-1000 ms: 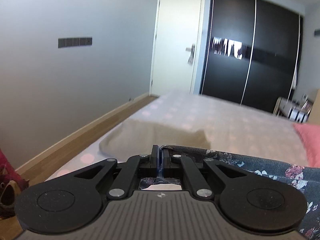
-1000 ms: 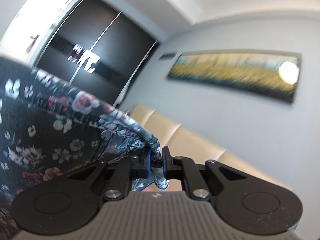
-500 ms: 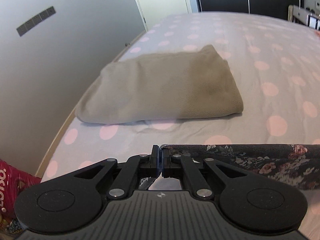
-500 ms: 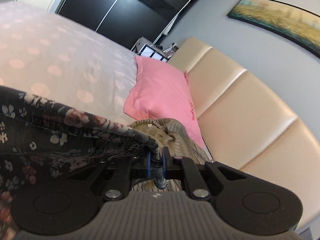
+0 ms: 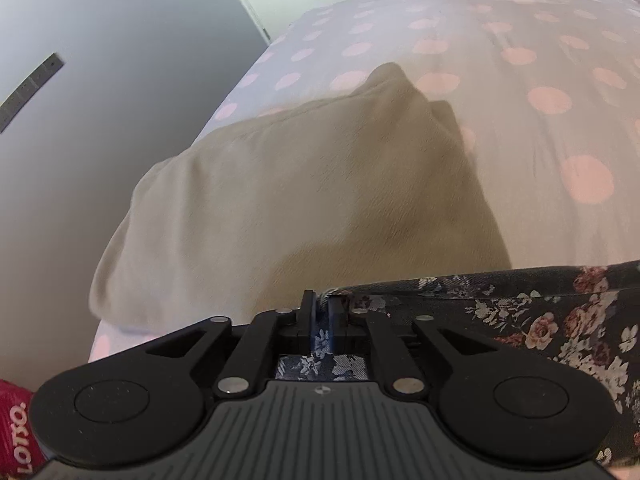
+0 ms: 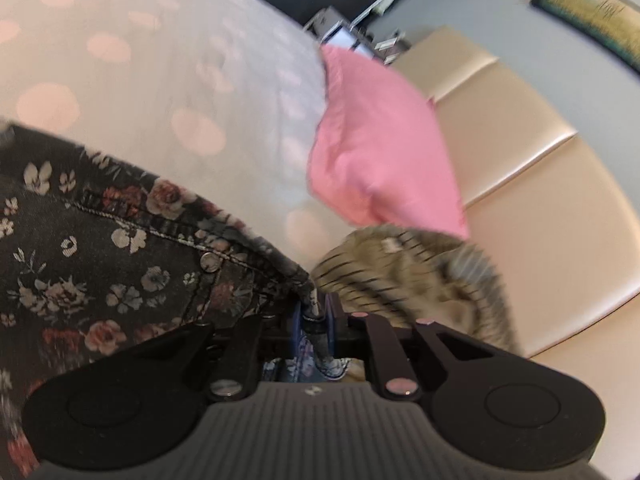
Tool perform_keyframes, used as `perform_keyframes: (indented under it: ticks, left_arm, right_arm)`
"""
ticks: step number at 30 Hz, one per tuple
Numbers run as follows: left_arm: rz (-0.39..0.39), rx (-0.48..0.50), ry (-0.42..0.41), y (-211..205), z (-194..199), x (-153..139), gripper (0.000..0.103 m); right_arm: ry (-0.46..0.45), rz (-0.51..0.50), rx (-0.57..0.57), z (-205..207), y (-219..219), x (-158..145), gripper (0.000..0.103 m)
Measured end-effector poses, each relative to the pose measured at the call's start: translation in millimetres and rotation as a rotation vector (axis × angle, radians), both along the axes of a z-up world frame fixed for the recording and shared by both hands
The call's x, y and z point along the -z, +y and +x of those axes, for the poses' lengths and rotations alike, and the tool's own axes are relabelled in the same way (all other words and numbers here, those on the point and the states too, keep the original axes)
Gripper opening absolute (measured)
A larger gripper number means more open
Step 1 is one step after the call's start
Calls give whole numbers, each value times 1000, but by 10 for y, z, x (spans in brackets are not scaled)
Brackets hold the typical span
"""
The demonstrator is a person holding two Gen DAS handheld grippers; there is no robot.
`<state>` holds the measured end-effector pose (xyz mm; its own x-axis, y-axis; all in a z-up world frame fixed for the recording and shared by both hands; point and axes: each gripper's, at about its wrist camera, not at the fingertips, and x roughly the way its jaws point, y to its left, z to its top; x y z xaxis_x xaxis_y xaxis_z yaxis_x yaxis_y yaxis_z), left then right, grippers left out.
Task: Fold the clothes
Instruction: 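Hold the floral trousers up with both grippers, spreading them open, then lower the floral trousers onto the bed and open both grippers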
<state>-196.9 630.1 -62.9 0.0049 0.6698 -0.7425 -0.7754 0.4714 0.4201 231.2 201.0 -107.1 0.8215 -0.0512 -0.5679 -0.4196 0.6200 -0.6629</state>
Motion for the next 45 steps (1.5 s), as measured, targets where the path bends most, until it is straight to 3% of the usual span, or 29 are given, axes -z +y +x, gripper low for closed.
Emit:
perform_keyframes:
  ticks: [3, 4, 5, 7, 13, 18, 22, 26, 31, 36, 38, 40, 45]
  left_arm:
    - [12, 42, 10, 54, 115, 77, 16]
    - [17, 53, 8, 53, 115, 86, 16]
    - [22, 64, 6, 50, 114, 95, 16]
    - [37, 82, -23, 54, 62, 61, 24]
    - [66, 35, -167, 88, -294, -175, 40]
    - [37, -29, -208, 54, -718, -202, 40]
    - [-35, -127, -251, 94, -1063, -19, 40]
    - [-125, -243, -365, 232, -1325, 226, 40]
    - [-202, -349, -501, 443, -1433, 477, 40]
    - [-192, -343, -499, 476, -1326, 653, 38]
    - [-183, -339, -519, 446, -1292, 679, 24]
    - [-169, -344, -510, 429, -1249, 664, 18]
    - [-115, -390, -388, 371, -1126, 520, 16]
  right_arm:
    - [34, -26, -8, 61, 68, 193, 19]
    - [19, -33, -22, 28, 68, 225, 26]
    - [11, -33, -37, 19, 73, 242, 39]
    - [15, -13, -45, -15, 45, 213, 45]
    - [38, 77, -68, -266, -121, -62, 45]
    - [98, 140, -79, -668, -388, -249, 45]
    - [182, 201, -37, -965, -708, -355, 45]
    - [248, 264, 75, -1110, -1037, -398, 46]
    - [263, 337, 204, -1146, -1376, -354, 48]
    - [357, 448, 353, -951, -1534, -175, 48]
    - [381, 480, 388, -883, -1545, -141, 48]
    - [375, 497, 404, -849, -1551, -139, 48]
    - [341, 518, 430, -796, -1635, -184, 48]
